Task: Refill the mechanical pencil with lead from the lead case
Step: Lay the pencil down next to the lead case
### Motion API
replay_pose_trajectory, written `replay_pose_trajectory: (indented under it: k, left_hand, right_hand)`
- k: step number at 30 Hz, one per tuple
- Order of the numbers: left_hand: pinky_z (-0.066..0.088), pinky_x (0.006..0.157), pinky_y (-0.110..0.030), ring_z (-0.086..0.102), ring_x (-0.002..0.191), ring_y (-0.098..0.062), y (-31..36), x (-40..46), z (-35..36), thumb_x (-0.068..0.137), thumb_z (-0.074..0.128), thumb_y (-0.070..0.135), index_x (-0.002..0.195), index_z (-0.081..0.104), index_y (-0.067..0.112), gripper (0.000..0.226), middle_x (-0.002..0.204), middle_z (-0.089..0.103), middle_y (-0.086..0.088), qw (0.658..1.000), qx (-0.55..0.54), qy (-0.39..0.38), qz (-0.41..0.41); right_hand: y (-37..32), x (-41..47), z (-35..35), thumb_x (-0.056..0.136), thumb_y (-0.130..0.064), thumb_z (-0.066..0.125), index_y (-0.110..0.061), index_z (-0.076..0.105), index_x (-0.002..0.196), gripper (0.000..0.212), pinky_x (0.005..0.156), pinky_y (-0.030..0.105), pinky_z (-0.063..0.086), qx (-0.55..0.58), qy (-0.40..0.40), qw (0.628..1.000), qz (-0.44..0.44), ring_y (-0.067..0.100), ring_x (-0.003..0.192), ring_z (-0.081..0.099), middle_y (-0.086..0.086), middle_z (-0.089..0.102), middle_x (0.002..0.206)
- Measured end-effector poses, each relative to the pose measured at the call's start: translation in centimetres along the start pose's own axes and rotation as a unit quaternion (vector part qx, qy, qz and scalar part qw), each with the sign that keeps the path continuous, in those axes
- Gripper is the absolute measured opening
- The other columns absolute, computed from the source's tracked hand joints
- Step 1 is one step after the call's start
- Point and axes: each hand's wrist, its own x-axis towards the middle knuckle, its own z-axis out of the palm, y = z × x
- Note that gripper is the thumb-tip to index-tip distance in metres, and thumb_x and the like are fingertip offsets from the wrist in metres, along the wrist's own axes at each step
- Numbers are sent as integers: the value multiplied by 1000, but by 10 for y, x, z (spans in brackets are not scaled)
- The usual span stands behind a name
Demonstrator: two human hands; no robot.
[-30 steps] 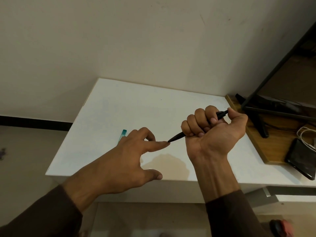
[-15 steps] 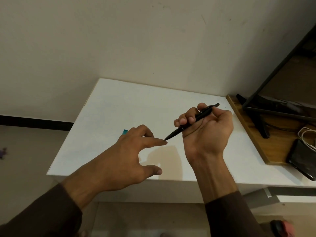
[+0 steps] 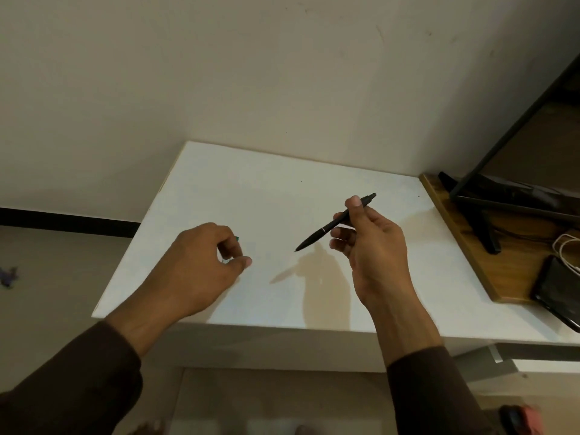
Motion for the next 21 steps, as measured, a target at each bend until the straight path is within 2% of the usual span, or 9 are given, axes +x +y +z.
replay_pose_trajectory:
  k: [3, 6, 9, 12, 15, 18, 21]
  left_hand:
    - [37, 57, -17, 58, 70, -8, -5, 3, 0, 85, 80, 36, 82, 68, 19, 21, 84, 69, 3, 998, 3, 20, -55]
    - [40, 57, -23, 58, 71, -11, -8, 4, -1, 81, 82, 40, 88, 66, 16, 29, 81, 65, 2, 994, 10, 40, -102]
    - [50, 72, -33, 62, 79, -20, -9, 4, -1, 77, 83, 48, 95, 61, 18, 41, 85, 63, 2, 989, 29, 28, -141]
    - [54, 88, -45, 62, 87, -23, -5, 2, 0, 75, 83, 53, 90, 60, 20, 43, 86, 59, 4, 987, 52, 24, -153]
    - [52, 89, -48, 63, 84, -23, -2, 3, 1, 77, 81, 53, 78, 62, 20, 38, 78, 62, 5, 985, 64, 32, -157]
    - [49, 90, -47, 65, 86, -25, -3, 6, 4, 81, 78, 52, 74, 67, 17, 37, 79, 70, 0, 983, 67, 33, -167]
    - [45, 91, -47, 64, 87, -25, -3, 8, 6, 85, 74, 51, 74, 71, 13, 40, 78, 71, -2, 984, 62, 31, -165]
  right_hand:
    - [7, 3, -4, 99, -25, 69, -9, 76, 92, 19, 58, 28, 63, -48, 23, 999, 0, 13, 62, 72, 4, 78, 81]
    - [13, 8, -7, 92, -23, 77, -8, 75, 87, 16, 49, 24, 59, -75, 42, 996, 19, 13, 61, 76, 7, 81, 76]
    - [20, 12, -8, 88, -21, 82, -2, 73, 81, 22, 45, 27, 59, -96, 48, 993, 47, 14, 55, 76, 10, 79, 69]
    - [28, 16, -6, 87, -24, 83, -3, 73, 76, 26, 42, 27, 57, -157, 49, 985, 59, 14, 48, 73, 7, 76, 66]
    - [34, 19, -2, 85, -29, 84, -4, 73, 74, 30, 36, 22, 45, -240, 34, 968, 61, 9, 35, 60, 4, 70, 61]
    - [38, 20, 3, 83, -31, 86, -3, 73, 66, 35, 42, 24, 39, -276, 6, 959, 67, 12, 32, 48, -3, 59, 46]
    - [43, 19, 8, 82, -32, 86, 7, 72, 68, 44, 55, 34, 39, -280, -2, 958, 57, 18, 41, 40, 2, 55, 50]
